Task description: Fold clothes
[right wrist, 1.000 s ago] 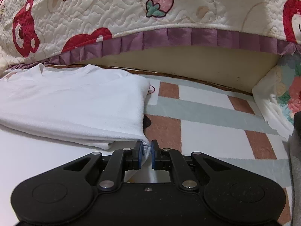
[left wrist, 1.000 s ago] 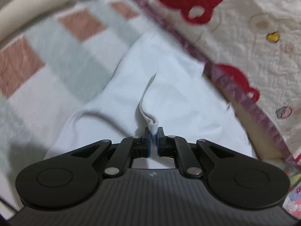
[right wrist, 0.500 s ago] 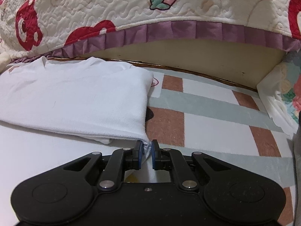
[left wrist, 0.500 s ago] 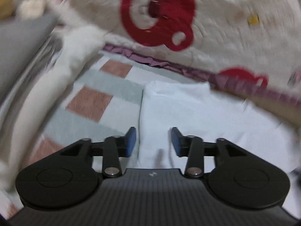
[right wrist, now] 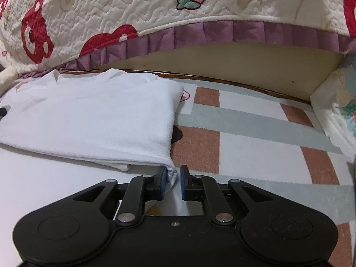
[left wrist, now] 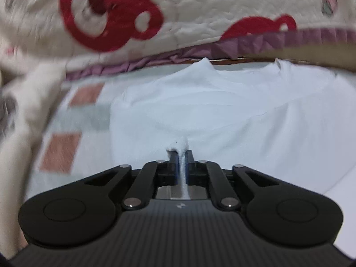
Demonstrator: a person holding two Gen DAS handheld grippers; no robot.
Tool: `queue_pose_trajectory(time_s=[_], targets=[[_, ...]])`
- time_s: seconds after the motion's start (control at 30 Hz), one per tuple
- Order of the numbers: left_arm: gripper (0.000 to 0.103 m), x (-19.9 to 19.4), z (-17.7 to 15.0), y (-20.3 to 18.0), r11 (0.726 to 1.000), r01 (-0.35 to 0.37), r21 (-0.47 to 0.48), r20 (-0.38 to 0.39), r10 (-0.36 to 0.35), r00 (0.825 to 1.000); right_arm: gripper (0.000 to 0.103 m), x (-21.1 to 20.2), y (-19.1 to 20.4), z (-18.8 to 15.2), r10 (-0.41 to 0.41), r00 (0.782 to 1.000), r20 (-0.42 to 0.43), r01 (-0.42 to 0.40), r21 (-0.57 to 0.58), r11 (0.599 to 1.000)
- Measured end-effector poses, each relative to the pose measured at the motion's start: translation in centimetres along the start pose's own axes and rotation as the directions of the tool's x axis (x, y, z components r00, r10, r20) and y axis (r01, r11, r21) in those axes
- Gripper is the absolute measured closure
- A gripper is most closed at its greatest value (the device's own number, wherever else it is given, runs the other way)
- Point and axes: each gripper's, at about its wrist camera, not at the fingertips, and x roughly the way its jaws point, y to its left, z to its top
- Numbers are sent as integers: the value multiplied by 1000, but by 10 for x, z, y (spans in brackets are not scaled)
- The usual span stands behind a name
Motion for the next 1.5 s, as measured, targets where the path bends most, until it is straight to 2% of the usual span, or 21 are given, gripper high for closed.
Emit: queue_pose_trajectory(time_s=[0.07, 0.13, 0.33, 0.43, 0.47, 0.57, 0.6, 0.63, 0.67, 0.73, 0.8, 0.9, 0.93, 1.03, 1.07, 1.13, 1.2, 1.23, 1.3, 1.4, 1.5], targets=[[99, -12, 9, 6, 999, -12, -34, 61, 15, 998, 89, 1, -1, -1, 2, 1000, -2, -2, 4, 1000], [99, -16, 17, 15, 997, -26, -71, 79, 31, 996, 89, 2, 2, 1, -1, 1000, -13, 0, -42, 999], [99, 11, 0, 22, 994, -18, -110, 1, 19, 1000, 89, 3, 4, 6, 5, 999, -40, -8, -77, 997], [97, 15, -5, 16, 997, -42, -63, -1, 42, 999, 89, 2, 7, 6, -2, 999, -41, -2, -92, 996], [95, 13, -4, 15, 997, -57, -58, -1, 57, 998, 89, 2, 7, 6, -2, 999, -42, -2, -94, 996], [78, 5, -1, 20, 990, -124, -70, -3, 124, 992, 89, 0, 3, 6, 2, 999, -41, -5, -76, 997], [78, 2, 0, 23, 986, -151, -72, -6, 151, 988, 88, -1, 1, 5, 3, 999, -41, -6, -66, 998], [77, -3, 1, 27, 983, -170, -75, -14, 169, 985, 83, -2, -1, 5, 5, 999, -40, -7, -57, 998], [75, -9, 2, 31, 980, -186, -77, -22, 185, 983, 77, -4, -5, 4, 8, 999, -39, -9, -30, 1000], [71, -23, 1, 41, 979, -169, -114, -37, 166, 986, 75, -10, -16, 1, -7, 999, -42, 8, 24, 1000], [60, -38, -1, 48, 976, -140, -164, -59, 132, 989, 73, -21, -31, -3, -35, 998, -43, 40, 110, 993], [56, -61, -8, 49, 974, -122, -189, -92, 106, 990, 69, -46, -56, -12, 82, 996, -18, -73, 293, 953], [55, -71, -14, 47, 977, -103, -184, -99, 85, 991, 68, -55, -58, -16, 124, 992, -15, -113, 318, 941], [48, -102, -35, 41, 987, -41, -157, -135, 20, 991, 68, -81, -46, -27, 238, 970, -39, -219, 274, 936], [46, -113, -44, 41, 990, -24, -142, -159, 2, 987, 68, -90, -38, -33, 291, 955, -63, -267, 249, 931], [46, -131, -60, 46, 994, -24, -104, -238, -2, 971, 68, -103, -22, -43, 385, 916, -113, -356, 216, 909], [45, -148, -73, 56, 996, -38, -85, -301, 11, 954, 68, -115, -5, -55, 473, 864, -170, -445, 180, 877], [45, -156, -79, 63, 995, -40, -88, -326, 9, 945, 66, -120, 2, -60, 496, 847, -193, -472, 157, 868], [43, -170, -92, 78, 992, -34, -125, -386, -17, 922, 63, -131, 11, -68, 523, 822, -226, -511, 115, 852], [43, -185, -113, 91, 979, -7, -205, -474, -93, 876, 61, -147, 24, -82, 558, 782, -277, -567, 54, 822], [43, -200, -131, 92, 962, 21, -273, -524, -167, 835, 57, -162, 20, -93, 568, 770, -292, -580, 50, 813]])
